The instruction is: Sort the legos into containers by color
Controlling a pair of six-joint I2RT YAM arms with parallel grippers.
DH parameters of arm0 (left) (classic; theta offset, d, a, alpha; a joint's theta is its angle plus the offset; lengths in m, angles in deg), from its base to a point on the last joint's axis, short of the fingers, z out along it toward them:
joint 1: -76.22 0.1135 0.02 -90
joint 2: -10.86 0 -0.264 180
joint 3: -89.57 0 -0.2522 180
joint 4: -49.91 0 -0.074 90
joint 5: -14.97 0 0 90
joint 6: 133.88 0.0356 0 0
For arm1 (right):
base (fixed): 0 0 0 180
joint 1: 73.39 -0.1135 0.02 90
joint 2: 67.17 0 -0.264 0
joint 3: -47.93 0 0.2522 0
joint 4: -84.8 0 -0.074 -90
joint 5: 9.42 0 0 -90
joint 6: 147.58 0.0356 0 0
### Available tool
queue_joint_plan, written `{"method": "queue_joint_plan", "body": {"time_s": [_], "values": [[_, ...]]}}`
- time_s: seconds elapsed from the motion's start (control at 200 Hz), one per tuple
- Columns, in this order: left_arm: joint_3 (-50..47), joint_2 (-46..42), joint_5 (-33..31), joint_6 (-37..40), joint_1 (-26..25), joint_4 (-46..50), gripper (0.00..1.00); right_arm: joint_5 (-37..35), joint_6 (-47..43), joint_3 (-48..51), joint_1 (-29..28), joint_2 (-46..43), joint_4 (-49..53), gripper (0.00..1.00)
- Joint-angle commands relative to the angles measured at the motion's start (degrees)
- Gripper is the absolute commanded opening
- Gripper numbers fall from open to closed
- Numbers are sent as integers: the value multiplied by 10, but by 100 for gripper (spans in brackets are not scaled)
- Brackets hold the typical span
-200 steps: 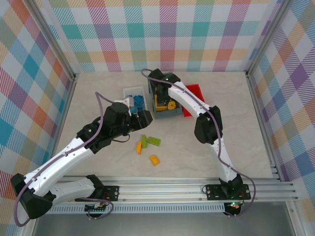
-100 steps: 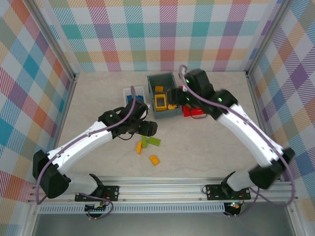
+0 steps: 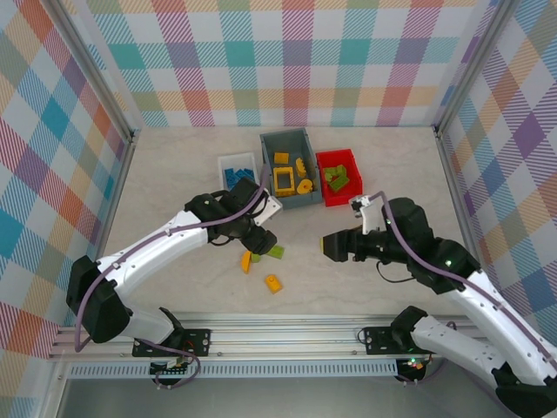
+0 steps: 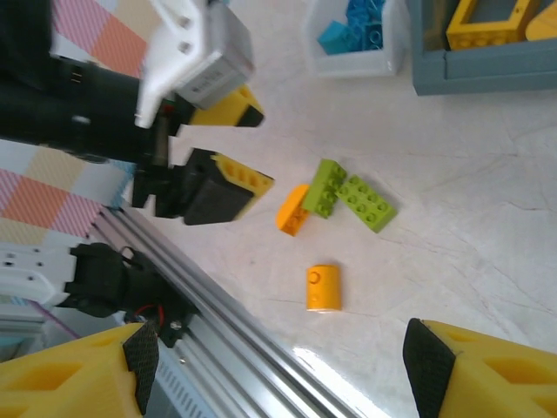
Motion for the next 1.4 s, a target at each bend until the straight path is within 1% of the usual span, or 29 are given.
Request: {"method": "queue_joint_plan", "body": {"time_s": [0.0, 0.145, 0.25, 0.31, 0.465, 0.595, 0.69, 0.83, 0.925, 0.985, 1.085, 1.265, 1.395], "values": [[-2, 6, 0, 32, -7, 19, 73, 22, 24, 8, -2, -4, -3, 76], [-12, -1, -14, 22, -7, 19, 74, 32, 24, 12, -8, 18, -18, 76], [8, 23, -32, -25, -6, 63, 73, 17, 27, 13, -26, 30, -27, 76], [4, 25, -33, -68, -7, 73, 73, 9, 28, 13, -33, 36, -28, 76], [-70, -30, -8, -176, -7, 23, 72, 3, 33, 21, -46, 44, -47, 76], [-121, -50, 13, -220, -8, 5, 72, 12, 35, 27, -55, 60, -59, 76], [-156, -46, 8, -237, -7, -12, 72, 19, 34, 26, -66, 74, -67, 76], [-180, -22, 11, -243, -7, -44, 72, 20, 35, 25, -82, 94, -73, 76], [-193, 2, -13, -246, -6, -66, 71, 18, 39, 27, -90, 105, -78, 76], [-200, 17, -27, -246, -6, -82, 69, 18, 41, 29, -95, 106, -83, 76], [-210, 41, -32, -246, -4, -114, 64, 18, 46, 34, -102, 110, -92, 76], [-202, 72, -62, -257, 4, -130, 60, 19, 48, 37, -107, 117, -98, 76], [-192, 101, -62, -268, 7, -128, 50, 18, 47, 34, -107, 120, -98, 76]]}}
